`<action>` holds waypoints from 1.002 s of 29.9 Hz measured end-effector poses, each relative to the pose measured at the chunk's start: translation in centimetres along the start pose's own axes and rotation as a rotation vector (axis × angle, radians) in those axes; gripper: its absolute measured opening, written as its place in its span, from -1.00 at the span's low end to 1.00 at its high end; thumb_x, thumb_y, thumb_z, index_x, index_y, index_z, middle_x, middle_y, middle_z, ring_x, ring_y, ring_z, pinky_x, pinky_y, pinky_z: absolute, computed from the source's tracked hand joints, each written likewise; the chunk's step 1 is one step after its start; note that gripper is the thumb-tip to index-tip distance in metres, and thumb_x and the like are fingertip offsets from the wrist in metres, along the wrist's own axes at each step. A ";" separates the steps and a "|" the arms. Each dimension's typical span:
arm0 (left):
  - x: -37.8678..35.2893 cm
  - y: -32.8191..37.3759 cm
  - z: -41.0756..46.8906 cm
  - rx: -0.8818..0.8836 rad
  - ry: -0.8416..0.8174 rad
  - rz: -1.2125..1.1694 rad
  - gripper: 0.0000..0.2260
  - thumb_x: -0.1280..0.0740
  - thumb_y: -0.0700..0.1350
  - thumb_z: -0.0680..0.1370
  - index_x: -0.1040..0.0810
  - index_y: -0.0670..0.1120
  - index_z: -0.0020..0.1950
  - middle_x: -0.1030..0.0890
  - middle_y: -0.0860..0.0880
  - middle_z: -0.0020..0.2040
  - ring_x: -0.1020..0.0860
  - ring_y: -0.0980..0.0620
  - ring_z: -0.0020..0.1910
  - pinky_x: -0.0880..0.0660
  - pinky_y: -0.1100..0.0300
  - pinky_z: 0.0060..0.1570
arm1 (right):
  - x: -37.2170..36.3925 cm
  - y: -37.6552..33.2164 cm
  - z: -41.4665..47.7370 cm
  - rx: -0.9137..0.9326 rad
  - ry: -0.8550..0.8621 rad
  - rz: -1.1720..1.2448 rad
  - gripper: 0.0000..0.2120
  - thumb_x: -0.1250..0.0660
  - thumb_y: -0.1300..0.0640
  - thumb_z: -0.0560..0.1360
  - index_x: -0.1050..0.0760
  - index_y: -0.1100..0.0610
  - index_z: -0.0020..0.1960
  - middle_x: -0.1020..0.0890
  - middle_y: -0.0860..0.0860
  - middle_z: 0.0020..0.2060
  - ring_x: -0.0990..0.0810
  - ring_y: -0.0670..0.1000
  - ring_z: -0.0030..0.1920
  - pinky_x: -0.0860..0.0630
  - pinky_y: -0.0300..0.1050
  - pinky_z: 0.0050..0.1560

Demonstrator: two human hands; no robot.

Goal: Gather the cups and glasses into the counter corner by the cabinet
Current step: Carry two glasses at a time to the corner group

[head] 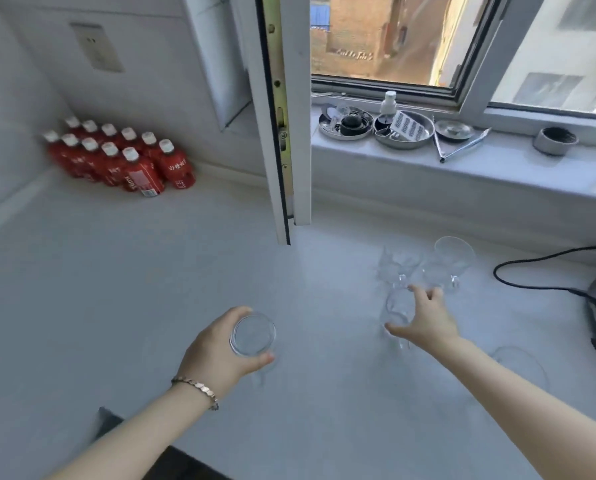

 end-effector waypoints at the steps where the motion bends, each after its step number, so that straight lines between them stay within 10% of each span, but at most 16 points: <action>1: 0.2 -0.3 -0.7 0.014 0.022 -0.007 -0.44 -0.56 0.03 0.26 -0.44 0.11 0.20 -0.52 0.18 0.04 -0.49 0.09 0.08 -0.36 0.27 0.02 | 0.0 -0.1 -0.1 0.016 -0.021 -0.004 -0.18 -0.49 0.02 0.33 -0.15 0.08 0.46 -0.28 0.10 0.29 -0.49 0.13 0.18 -0.43 -0.10 0.06; 19: 10.9 -19.3 -25.1 0.424 0.507 -0.236 -0.54 -0.57 -0.03 0.24 -0.34 0.33 -0.16 -0.54 0.28 -0.14 -0.55 0.12 -0.06 -0.46 0.28 -0.08 | -15.1 -26.9 -23.3 0.893 -0.398 -0.393 -0.11 -0.46 -0.17 0.32 -0.06 -0.04 0.50 -0.33 -0.05 0.36 -0.51 0.05 0.23 -0.51 -0.11 0.13; 30: 19.5 -36.7 -51.3 0.764 0.744 -0.140 -0.45 -0.47 0.18 0.21 -0.45 0.16 0.16 -0.58 0.21 0.08 -0.55 0.08 0.09 -0.42 0.26 -0.06 | -33.2 -40.6 -51.3 1.260 -0.600 -0.460 -0.08 -0.49 -0.23 0.25 -0.14 -0.04 0.48 -0.43 -0.02 0.30 -0.56 0.04 0.19 -0.51 -0.09 0.20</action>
Point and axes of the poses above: each hand's wrist, its own z-axis towards the middle knuckle, its own x-axis out of the back of the hand, y = z × x, the point moved 2 cm from there along z, towards the middle knuckle
